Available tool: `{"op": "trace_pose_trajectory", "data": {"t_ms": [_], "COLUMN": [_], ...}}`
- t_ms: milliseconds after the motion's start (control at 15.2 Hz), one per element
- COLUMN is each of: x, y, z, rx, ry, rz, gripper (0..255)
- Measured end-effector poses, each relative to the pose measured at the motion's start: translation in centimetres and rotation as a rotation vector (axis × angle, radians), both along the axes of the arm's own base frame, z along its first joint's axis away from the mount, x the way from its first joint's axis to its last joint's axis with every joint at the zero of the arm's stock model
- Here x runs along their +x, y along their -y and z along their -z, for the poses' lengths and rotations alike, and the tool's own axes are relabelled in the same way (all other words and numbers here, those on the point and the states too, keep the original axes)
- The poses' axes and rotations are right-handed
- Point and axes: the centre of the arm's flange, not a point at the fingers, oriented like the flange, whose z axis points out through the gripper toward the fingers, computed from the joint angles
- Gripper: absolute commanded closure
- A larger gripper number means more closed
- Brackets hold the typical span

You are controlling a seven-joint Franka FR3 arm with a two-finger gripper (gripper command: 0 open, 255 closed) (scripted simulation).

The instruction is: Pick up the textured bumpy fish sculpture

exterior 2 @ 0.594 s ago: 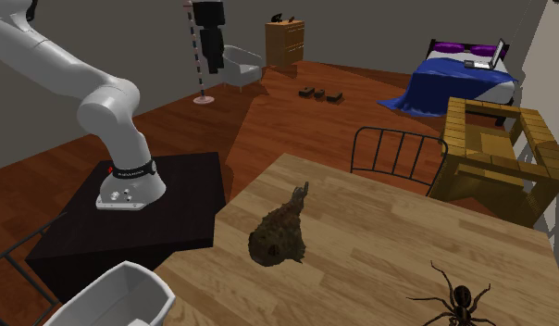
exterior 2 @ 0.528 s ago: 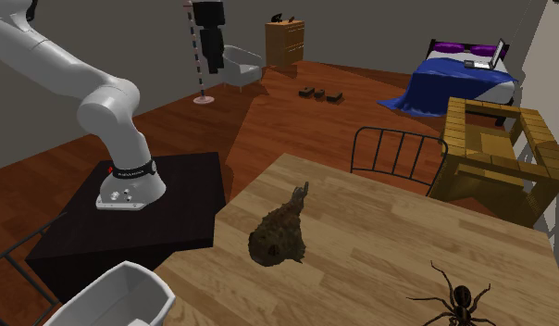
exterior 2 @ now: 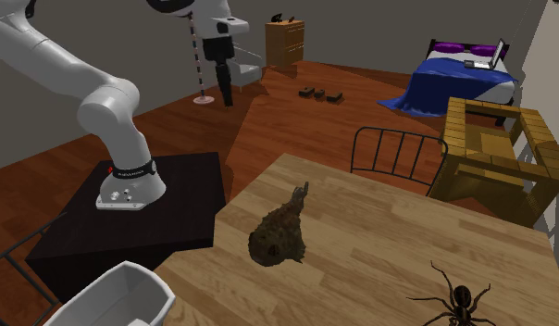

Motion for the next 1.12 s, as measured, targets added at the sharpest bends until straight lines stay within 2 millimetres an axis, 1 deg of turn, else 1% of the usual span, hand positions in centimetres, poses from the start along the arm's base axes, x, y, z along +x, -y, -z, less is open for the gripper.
{"op": "trace_pose_trajectory", "data": {"t_ms": [198, 264, 330, 462, 594, 792, 1122], "x": [0.7, 1.4, 1.4, 2.4, 3.2, 5.0, 8.3], "y": [2.4, 3.3, 3.8, 5.0, 6.5, 8.6, 11.6], "z": [2.7, 3.9, 4.8, 7.2, 8.7, 12.0, 16.8], "rx": [-0.003, -0.004, -0.005, -0.005, -0.007, -0.008, -0.012], "ry": [0.019, 0.023, 0.031, 0.042, 0.056, 0.074, 0.106], "rz": [-0.083, -0.109, -0.138, -0.194, -0.249, -0.331, -0.468], "gripper": [0, 0, 0, 0, 0, 0, 0]}}
